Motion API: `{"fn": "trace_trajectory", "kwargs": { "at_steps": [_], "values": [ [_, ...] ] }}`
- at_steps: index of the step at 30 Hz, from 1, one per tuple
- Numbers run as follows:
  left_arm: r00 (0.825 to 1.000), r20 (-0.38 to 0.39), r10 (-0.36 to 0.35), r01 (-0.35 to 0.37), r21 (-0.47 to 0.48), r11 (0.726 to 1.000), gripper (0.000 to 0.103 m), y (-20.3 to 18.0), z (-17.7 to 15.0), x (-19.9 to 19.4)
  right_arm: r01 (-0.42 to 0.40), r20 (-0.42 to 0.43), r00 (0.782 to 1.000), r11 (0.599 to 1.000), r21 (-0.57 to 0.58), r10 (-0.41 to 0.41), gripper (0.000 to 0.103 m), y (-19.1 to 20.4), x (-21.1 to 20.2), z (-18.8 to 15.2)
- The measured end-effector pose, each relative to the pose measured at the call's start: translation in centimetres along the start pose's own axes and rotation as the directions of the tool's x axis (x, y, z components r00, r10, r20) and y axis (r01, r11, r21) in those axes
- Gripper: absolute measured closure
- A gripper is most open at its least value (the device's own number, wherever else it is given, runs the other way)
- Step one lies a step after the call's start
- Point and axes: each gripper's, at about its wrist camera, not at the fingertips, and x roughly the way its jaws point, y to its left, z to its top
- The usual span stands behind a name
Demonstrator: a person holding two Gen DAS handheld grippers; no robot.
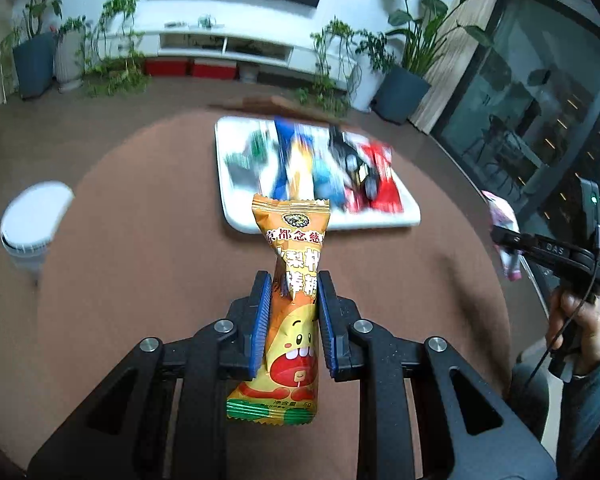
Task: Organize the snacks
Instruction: 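Carry the orange packet to the tray with the left tool while the right tool carries the pink packet, then release both packets into the tray and pull both tools back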
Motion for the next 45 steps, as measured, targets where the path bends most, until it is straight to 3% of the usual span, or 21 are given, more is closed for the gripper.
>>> {"fn": "trace_trajectory", "kwargs": {
  "at_steps": [4, 8, 11, 17, 22, 28, 45],
  "values": [
    [0.999, 0.037, 0.01, -0.011, 0.02, 1.0, 0.082, 0.1, 4.4, -0.3, -0.015, 0.068, 0.997, 0.999, -0.038, 0.018, 0.086, 1.6, -1.3, 3.5],
    [0.999, 0.046, 0.015, -0.018, 0.051, 0.999, 0.082, -0.5, 8.8, 0.7, -0.045, 0.086, 0.995, 0.994, -0.103, 0.054, 0.086, 5.0, -0.5, 6.6],
    [0.999, 0.033, 0.016, -0.018, 0.066, 0.998, 0.082, -0.9, 11.5, 2.7, -0.082, 0.068, 0.993, 0.986, -0.144, 0.092, 0.086, 8.1, 1.4, 8.6],
    [0.999, -0.012, 0.03, -0.029, 0.058, 0.998, 0.082, 0.9, 14.5, 7.8, -0.094, -0.011, 0.996, 0.975, -0.201, 0.094, 0.086, 12.0, 6.9, 10.6],
    [0.998, -0.06, 0.032, -0.031, 0.028, 0.999, 0.082, 3.0, 14.9, 12.4, -0.084, -0.105, 0.993, 0.971, -0.225, 0.062, 0.086, 13.7, 13.0, 11.0],
    [0.997, -0.076, 0.02, -0.02, 0.01, 1.0, 0.082, 3.9, 14.7, 16.2, -0.069, -0.166, 0.986, 0.968, -0.241, 0.029, 0.086, 14.7, 17.3, 10.3],
    [0.993, -0.118, 0.006, -0.007, -0.008, 1.0, 0.082, 4.9, 13.9, 22.7, -0.047, -0.222, 0.975, 0.97, -0.237, -0.007, 0.085, 14.1, 21.6, 9.6]
  ]
}}
